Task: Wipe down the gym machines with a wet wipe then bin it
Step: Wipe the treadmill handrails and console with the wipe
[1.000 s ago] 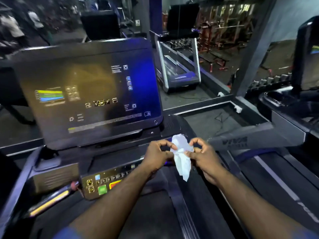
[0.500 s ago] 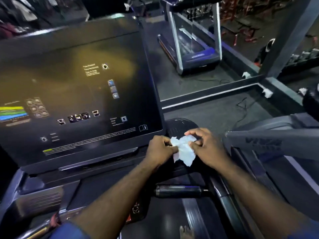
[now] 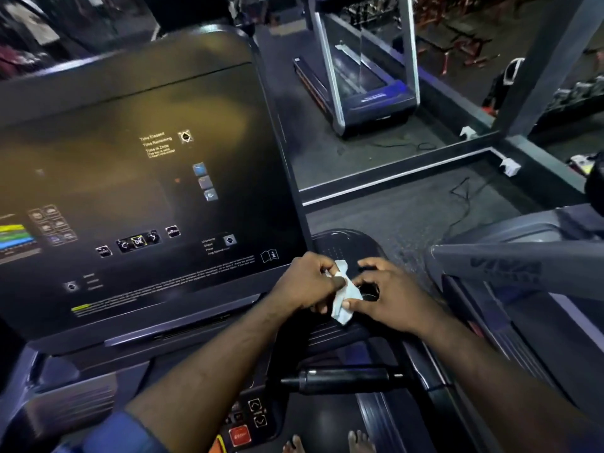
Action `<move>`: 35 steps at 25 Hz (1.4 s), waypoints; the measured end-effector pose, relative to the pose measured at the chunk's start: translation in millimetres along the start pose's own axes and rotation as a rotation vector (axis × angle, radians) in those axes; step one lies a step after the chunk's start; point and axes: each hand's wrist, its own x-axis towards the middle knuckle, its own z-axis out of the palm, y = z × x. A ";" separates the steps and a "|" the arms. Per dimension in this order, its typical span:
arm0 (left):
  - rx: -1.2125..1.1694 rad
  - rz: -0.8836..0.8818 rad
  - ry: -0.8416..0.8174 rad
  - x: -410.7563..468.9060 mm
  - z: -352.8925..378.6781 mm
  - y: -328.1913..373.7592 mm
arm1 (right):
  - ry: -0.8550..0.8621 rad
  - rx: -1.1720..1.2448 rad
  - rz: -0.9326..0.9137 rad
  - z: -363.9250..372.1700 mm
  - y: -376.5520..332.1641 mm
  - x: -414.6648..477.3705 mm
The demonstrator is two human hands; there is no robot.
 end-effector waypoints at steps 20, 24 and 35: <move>0.781 0.566 0.065 -26.5 -5.4 -95.3 | 0.253 -0.367 -0.078 25.3 -14.3 74.9; 0.817 0.519 0.042 -30.0 5.5 -124.9 | -0.163 -0.278 -0.155 69.8 4.1 50.8; 0.839 1.031 0.057 -9.4 -5.4 -144.0 | -0.194 -0.509 -0.156 72.7 -4.1 72.5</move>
